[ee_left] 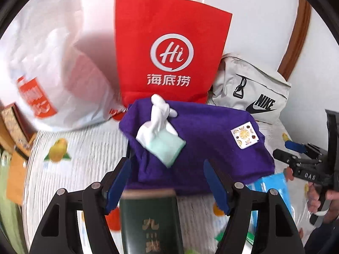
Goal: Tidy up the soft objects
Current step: 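Open the left tool to drop the glove while the right tool releases the sachet onto the towel, then grasp the yellow Adidas pouch with the left tool while the right tool grasps the white sponge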
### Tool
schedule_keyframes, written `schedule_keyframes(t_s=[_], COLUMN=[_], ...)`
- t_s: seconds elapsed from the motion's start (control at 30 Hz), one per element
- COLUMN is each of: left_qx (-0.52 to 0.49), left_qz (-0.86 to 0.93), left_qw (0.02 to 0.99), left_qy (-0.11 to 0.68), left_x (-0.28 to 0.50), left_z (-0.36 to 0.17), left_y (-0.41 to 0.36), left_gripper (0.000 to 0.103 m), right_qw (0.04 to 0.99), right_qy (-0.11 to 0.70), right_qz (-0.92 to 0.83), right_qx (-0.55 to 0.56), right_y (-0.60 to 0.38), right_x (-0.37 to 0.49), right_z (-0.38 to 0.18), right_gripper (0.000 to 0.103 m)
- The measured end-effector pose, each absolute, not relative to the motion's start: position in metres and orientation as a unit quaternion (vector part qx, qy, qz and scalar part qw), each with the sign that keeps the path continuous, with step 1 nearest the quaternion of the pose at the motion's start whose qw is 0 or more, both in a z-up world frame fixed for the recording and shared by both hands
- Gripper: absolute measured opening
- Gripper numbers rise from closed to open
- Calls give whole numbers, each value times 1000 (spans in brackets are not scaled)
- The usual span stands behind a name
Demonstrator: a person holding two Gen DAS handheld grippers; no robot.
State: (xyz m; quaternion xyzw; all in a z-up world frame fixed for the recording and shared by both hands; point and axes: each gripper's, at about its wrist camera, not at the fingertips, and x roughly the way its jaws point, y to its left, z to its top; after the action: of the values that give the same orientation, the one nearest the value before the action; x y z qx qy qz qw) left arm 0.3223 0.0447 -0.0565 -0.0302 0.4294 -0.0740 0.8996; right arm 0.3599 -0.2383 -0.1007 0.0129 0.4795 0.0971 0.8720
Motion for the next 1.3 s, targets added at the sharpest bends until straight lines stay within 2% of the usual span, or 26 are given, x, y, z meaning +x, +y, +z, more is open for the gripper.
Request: schedule_keyframes(t_s=[0.1,0.23,0.43,0.73,0.87,1.13,1.17,1.3], left_qx=[-32,-37,-45,-38,-52,-65,-63,-58], left_qz=[-60,-64,-74,-84,-82,-74,-74,-75], left_qw=[897,897,899,896,887,874,873,868], left_qy=[437,436,429,435,451,475,478,487], left_x=[305,276,231,166,144,116,115,115], left_z=[-55,-55,-59,-85,-103,-144,-148,-162], left_y=[50,55,54,44,48,47,46,42], left_gripper=[70,70,70,70,70,68,67,48], right_qw=[881,887,880,909,902,899,898,889], right_qy=[464,450,464,405,417,429,431,445], right_qz=[98,103,99,62,64,85,87,104], right_qx=[11,19,25,73,87,32,26,41], right_y=[-235,-234,-238,-255,-258,-239,-235,-231], right_x=[336,304,266,188,167,131,125,117], right_z=[-92,-81,-85,-71,-78,-97,-101,-114], right_gripper=[82,83,83,83,83,83,83,83])
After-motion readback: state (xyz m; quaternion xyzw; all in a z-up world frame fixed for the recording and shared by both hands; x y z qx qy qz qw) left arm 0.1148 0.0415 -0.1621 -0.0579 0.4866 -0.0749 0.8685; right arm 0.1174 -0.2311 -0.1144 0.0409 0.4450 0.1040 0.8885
